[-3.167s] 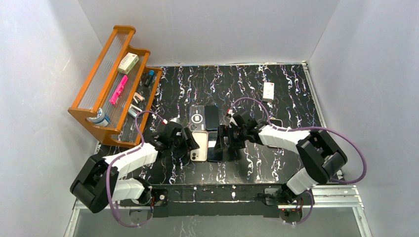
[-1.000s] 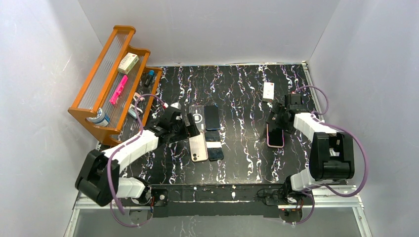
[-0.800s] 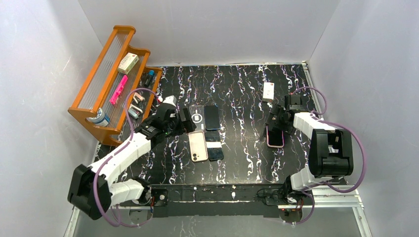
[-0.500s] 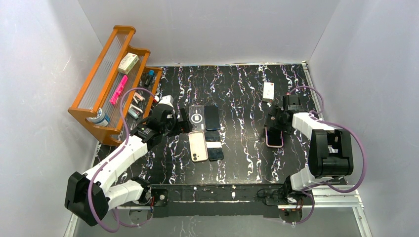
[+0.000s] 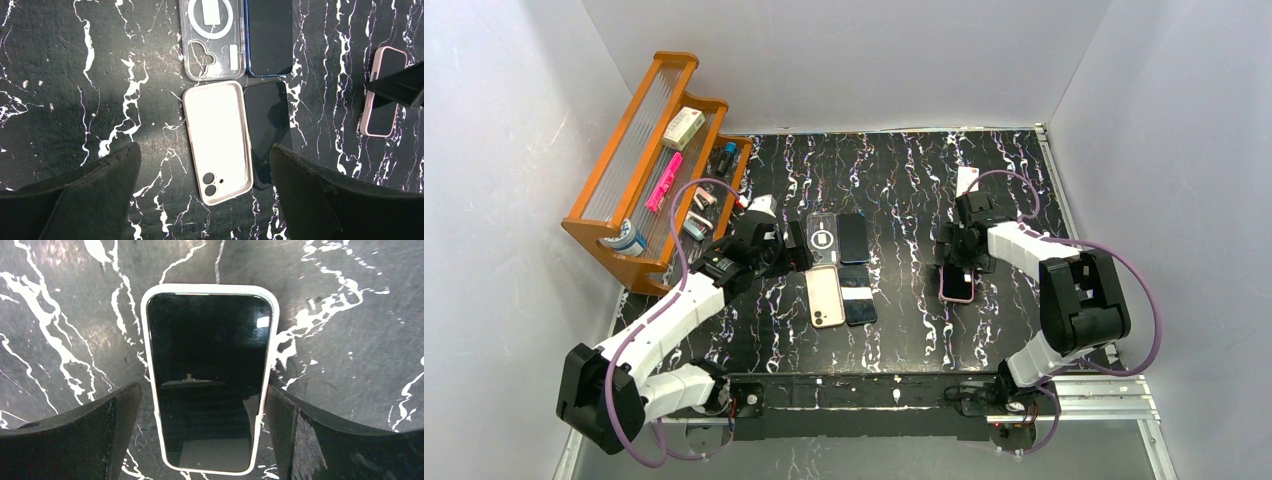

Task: Take the phone out of the phone case
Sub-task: Adjust the phone at the center of the board, then pick up the phone at the center of the board.

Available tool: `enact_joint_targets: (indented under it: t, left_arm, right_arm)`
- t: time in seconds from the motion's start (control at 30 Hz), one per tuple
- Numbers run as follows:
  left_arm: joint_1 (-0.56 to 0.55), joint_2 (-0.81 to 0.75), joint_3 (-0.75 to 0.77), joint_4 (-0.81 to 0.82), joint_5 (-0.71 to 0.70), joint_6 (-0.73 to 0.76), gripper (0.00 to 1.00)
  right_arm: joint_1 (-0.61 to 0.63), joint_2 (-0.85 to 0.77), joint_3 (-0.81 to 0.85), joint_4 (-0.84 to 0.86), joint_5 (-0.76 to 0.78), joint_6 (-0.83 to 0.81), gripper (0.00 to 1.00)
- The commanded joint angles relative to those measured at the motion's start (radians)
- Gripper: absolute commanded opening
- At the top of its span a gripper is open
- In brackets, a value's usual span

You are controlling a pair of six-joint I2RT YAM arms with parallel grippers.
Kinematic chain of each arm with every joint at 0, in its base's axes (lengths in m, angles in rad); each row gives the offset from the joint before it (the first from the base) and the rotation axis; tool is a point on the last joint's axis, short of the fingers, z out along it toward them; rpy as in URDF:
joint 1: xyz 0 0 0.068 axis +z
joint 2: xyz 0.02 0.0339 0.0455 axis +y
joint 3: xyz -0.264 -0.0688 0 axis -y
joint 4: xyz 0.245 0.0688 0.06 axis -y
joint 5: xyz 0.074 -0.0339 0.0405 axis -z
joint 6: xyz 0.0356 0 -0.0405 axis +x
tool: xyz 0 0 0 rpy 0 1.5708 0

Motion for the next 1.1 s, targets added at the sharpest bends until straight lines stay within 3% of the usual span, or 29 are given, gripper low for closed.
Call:
enact_joint_targets:
  t: [0.0, 0.3, 0.57, 0.73, 1.07]
  left_arm:
    - [0.007, -0.005, 0.022, -0.009, -0.002, -0.001, 0.98]
    - [0.007, -0.008, 0.014, 0.005, 0.022, -0.010, 0.98]
    - [0.007, -0.005, 0.007, 0.013, 0.049, -0.016, 0.98]
    - [0.007, 0.009, 0.012, 0.028, 0.086, -0.025, 0.98]
    - [0.006, 0.054, 0.014, 0.086, 0.220, -0.067, 0.98]
  right_arm:
    - [0.069, 0.056, 0.007, -0.157, -0.018, 0.034, 0.99]
    - [0.080, 0.095, 0.012, -0.193, -0.010, 0.049, 0.98]
    - [0.087, 0.136, 0.001, -0.164, -0.031, 0.059, 0.84]
    - [0.106, 0.129, 0.018, -0.145, -0.048, 0.044, 0.67]
    - [0.187, 0.030, 0.074, -0.031, -0.150, -0.001, 0.15]
